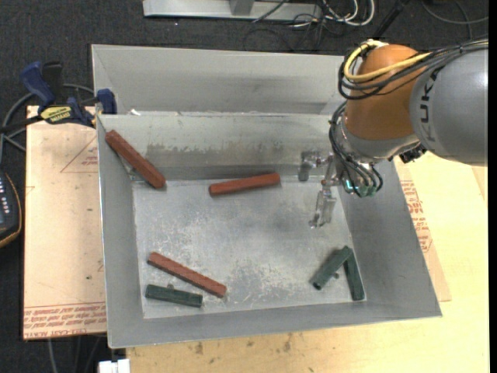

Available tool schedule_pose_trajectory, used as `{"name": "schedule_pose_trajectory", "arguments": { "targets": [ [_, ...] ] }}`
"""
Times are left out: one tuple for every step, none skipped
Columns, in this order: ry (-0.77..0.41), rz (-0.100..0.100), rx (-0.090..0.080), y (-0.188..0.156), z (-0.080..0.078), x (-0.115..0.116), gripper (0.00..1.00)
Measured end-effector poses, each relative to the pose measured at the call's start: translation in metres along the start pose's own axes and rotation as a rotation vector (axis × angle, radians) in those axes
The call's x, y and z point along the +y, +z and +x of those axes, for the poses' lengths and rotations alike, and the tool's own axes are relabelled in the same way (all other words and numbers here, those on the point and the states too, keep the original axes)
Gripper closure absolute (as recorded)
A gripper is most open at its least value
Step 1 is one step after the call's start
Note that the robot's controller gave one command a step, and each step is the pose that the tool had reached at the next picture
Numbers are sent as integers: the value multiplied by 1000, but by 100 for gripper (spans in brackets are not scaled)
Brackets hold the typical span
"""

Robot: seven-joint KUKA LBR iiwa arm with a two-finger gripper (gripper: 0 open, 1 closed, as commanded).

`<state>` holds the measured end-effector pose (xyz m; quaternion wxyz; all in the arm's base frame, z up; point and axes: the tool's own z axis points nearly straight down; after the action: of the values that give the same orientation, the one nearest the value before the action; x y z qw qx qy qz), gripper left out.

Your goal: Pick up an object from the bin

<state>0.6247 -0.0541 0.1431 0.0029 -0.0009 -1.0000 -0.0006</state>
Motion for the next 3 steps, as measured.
{"name": "schedule_pose_trajectory", "arguments": {
  "targets": [
    [-511, -1, 0, 73, 61, -41, 0],
    [-777, 2, -5, 44, 142, -24, 0],
    [-1244, -1, -10, 44, 93, -75, 0]
  ]
}}
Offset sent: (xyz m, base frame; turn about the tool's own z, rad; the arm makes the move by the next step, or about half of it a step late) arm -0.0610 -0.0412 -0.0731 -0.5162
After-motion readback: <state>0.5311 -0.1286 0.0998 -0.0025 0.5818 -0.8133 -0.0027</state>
